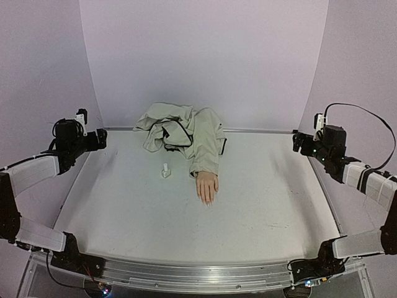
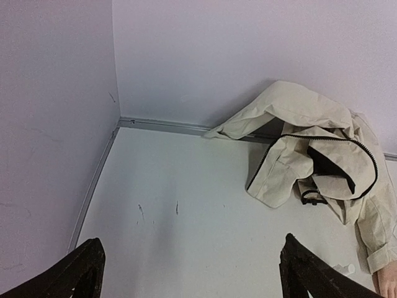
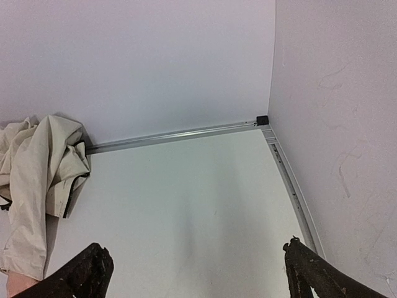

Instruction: Paint the nails

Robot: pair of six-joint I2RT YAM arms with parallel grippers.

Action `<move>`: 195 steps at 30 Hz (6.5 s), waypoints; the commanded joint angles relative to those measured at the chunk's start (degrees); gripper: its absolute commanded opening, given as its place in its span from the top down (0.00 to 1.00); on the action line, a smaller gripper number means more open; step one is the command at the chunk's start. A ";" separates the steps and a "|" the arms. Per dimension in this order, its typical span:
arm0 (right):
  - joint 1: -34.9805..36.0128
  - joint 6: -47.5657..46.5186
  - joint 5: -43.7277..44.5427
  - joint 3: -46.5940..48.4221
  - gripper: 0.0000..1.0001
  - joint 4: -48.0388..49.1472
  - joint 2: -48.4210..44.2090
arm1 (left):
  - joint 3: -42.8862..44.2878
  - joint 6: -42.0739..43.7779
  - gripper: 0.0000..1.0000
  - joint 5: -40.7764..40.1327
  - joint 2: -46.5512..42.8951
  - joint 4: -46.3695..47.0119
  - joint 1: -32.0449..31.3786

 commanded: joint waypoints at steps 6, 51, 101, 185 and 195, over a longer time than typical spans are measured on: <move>0.34 3.68 -5.66 2.51 0.02 2.80 5.86 | -4.89 -7.51 0.01 -3.62 -4.45 0.10 -0.24; 48.90 5.13 3.38 78.13 0.18 -18.15 76.14 | -5.12 -16.94 0.01 15.99 -1.60 -9.16 -0.75; 43.43 12.21 -12.89 60.34 1.00 -16.88 52.62 | -5.60 -4.95 0.01 17.95 0.62 4.98 -18.46; 42.08 9.48 -37.43 51.57 0.19 -12.23 38.75 | -2.25 8.45 1.00 9.02 2.61 17.00 -35.48; 43.90 25.36 -16.91 58.17 0.26 -12.54 43.67 | 2.02 11.52 1.00 -1.36 7.75 15.82 -38.38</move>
